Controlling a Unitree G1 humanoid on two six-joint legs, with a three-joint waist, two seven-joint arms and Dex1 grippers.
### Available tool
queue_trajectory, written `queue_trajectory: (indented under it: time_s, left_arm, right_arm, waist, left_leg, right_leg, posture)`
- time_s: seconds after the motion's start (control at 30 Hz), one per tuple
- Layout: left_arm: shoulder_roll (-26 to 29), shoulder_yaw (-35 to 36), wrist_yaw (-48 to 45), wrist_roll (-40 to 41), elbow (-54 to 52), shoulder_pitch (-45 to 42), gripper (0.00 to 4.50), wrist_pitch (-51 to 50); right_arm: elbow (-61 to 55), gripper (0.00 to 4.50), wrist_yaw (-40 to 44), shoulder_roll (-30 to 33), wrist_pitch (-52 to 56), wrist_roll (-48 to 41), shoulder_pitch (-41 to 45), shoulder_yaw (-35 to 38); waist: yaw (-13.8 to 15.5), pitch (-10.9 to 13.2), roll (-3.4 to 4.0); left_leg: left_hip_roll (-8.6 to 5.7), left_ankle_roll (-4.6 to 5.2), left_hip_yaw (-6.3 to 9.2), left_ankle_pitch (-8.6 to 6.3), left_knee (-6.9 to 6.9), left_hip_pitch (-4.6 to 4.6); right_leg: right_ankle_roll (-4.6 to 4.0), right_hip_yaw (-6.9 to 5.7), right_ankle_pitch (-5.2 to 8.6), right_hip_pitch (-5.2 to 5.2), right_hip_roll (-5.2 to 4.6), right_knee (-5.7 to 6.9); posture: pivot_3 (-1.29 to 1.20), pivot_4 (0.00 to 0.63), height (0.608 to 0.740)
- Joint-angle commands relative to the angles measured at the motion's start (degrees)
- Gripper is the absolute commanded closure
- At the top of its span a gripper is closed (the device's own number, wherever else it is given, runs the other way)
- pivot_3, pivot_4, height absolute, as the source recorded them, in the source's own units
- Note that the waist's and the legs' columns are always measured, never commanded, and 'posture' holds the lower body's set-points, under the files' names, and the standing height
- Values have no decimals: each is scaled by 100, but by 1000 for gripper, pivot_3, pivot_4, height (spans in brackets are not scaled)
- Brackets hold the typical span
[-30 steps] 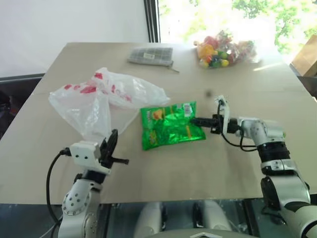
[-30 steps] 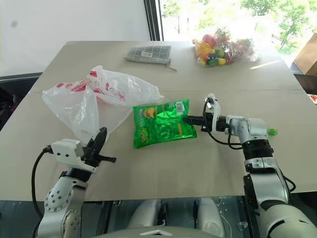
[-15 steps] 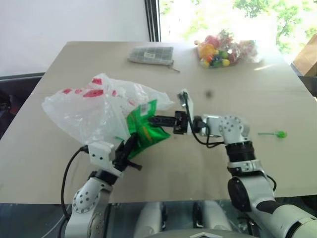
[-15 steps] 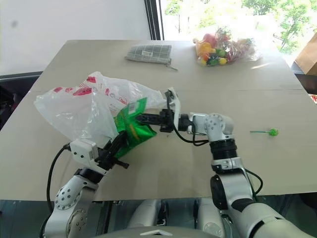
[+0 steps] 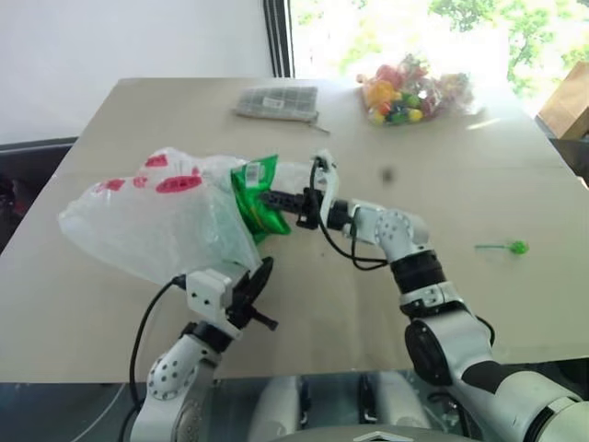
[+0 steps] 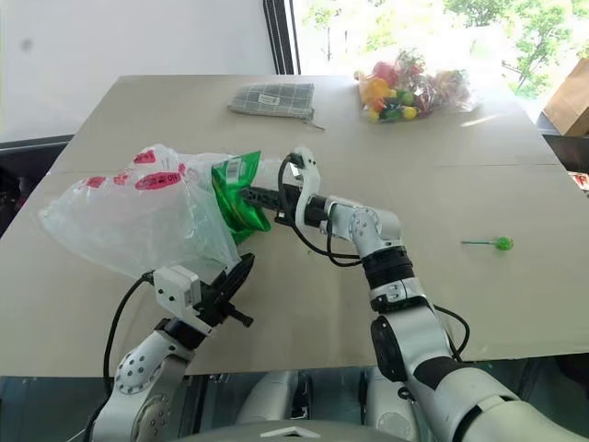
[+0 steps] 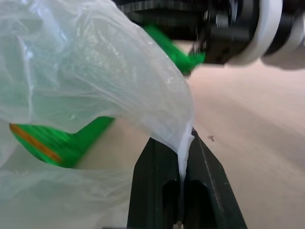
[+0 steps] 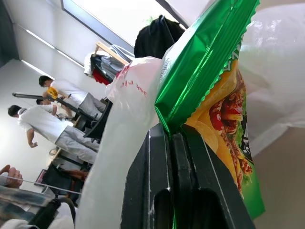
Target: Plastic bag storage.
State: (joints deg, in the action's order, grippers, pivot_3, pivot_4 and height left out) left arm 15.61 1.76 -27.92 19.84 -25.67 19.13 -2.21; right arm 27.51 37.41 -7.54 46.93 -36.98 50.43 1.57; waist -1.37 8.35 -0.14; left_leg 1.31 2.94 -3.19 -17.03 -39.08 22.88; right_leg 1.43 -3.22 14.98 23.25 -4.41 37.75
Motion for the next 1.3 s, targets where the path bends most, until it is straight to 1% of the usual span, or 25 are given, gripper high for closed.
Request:
queue_trajectory:
  time_s: [0.03, 0.13, 0.33, 0.47, 0.53, 0.6, 0.77, 0.87, 0.97, 1.07, 1.1, 1.2, 1.23, 1.3]
  left_arm:
    - [28, -23, -164, 65, 64, -93, 4500, 157]
    - [51, -120, -348, 76, 337, -468, 4500, 118]
    - [55, -441, -766, 184, 812, -1411, 4500, -91]
    - [129, -622, -1114, 269, 987, -1802, 4500, -255]
    - [242, -792, -1461, 332, 1029, -2002, 4500, -363]
    - [331, -907, -1685, 434, 937, -2075, 4500, -492]
    - [460, -920, -1863, 685, 667, -2052, 4500, -764]
    - [609, -757, -1902, 864, 442, -1792, 4500, -881]
    - [749, -553, -1845, 1026, 123, -1344, 4500, -916]
    - [814, -404, -1730, 1045, -183, -843, 4500, -848]
    - [797, -367, -1661, 1039, -274, -674, 4500, -829]
    - [699, -333, -1470, 995, -409, -428, 4500, -810]
    - [679, -345, -1428, 980, -434, -402, 4500, -807]
    - [643, -366, -1346, 926, -454, -373, 4500, -767]
  right_arm:
    - [-138, 4444, -25, -490, -369, -413, 396, 432]
    - [-157, 4444, -82, -409, -394, -727, 446, 726]
    - [-578, 4444, -117, -550, -303, -1005, 184, 682]
    - [-637, 4444, -193, -645, -528, -1073, 201, 692]
    - [-681, 4444, -313, -599, -586, -1332, 312, 949]
    - [-803, 4444, -389, -457, -500, -1527, 291, 1059]
    - [-1076, 4444, -379, -153, 71, -1596, -85, 774]
    - [-730, 4444, -419, -166, 153, -1387, -161, 637]
    - [-190, 4444, -247, -129, -119, -946, -121, 376]
    - [694, 4444, -102, -179, -768, -409, 164, 247]
    - [1125, 4444, -166, -226, -1067, -219, 358, 266]
    - [2050, 3593, -220, -350, -1977, 244, 837, 302]
    - [2224, 3206, -146, -366, -2118, 309, 935, 325]
    - [2540, 2216, -137, -416, -2529, 587, 1137, 260]
  waist:
    - [1, -1, -1]
    - [41, 1, 0]
    - [34, 1, 0]
    - [34, 1, 0]
    - [37, 1, 0]
    - [50, 1, 0]
    - [20, 1, 0]
    - [-7, 1, 0]
    - [-65, 1, 0]
    - [-88, 2, 2]
    - [-86, 2, 2]
    - [-94, 5, 5]
    - [-90, 5, 5]
    - [-87, 5, 5]
  left_leg:
    - [0, 0, -1, 0, 0, 1]
    - [-1, 0, -1, 0, -1, 1]
    - [0, -2, -9, 2, -4, -2]
    - [3, -2, -17, 2, -4, -1]
    - [4, -3, -19, 3, -4, -1]
    - [4, -4, -19, 3, -4, 0]
    - [8, -4, -27, 3, -3, 0]
    - [20, -5, -29, 4, -3, -1]
    - [21, -7, -33, 5, -3, -2]
    - [21, -6, -36, 5, -3, -7]
    - [21, -6, -36, 5, -3, -6]
    - [20, -7, -39, 5, -3, -6]
    - [20, -7, -40, 5, -3, -6]
    - [21, -7, -39, 5, -3, -6]
  right_leg:
    - [0, 0, 0, 1, 0, 0]
    - [0, -1, 0, 0, -1, 3]
    - [1, 3, 0, 2, 27, 10]
    - [1, 6, 0, 8, 32, 10]
    - [1, 7, 0, 9, 33, 12]
    - [1, 5, 0, 9, 33, 12]
    - [2, 21, 0, 15, 32, 11]
    - [2, 33, 0, 15, 29, 12]
    - [1, 40, 0, 19, 28, 16]
    - [1, 45, 0, 19, 27, 17]
    - [1, 45, 0, 20, 26, 17]
    - [1, 48, 0, 21, 26, 18]
    - [1, 49, 0, 22, 26, 18]
    - [1, 46, 0, 22, 27, 18]
  posture:
    - [0, 150, 738]
    - [0, 150, 738]
    - [0, 150, 738]
    - [0, 150, 738]
    - [0, 150, 738]
    - [0, 150, 738]
    - [0, 150, 738]
    - [0, 150, 738]
    - [0, 150, 738]
    - [0, 150, 738]
    - [0, 150, 738]
    - [0, 150, 738]
    - [0, 150, 738]
    - [0, 150, 738]
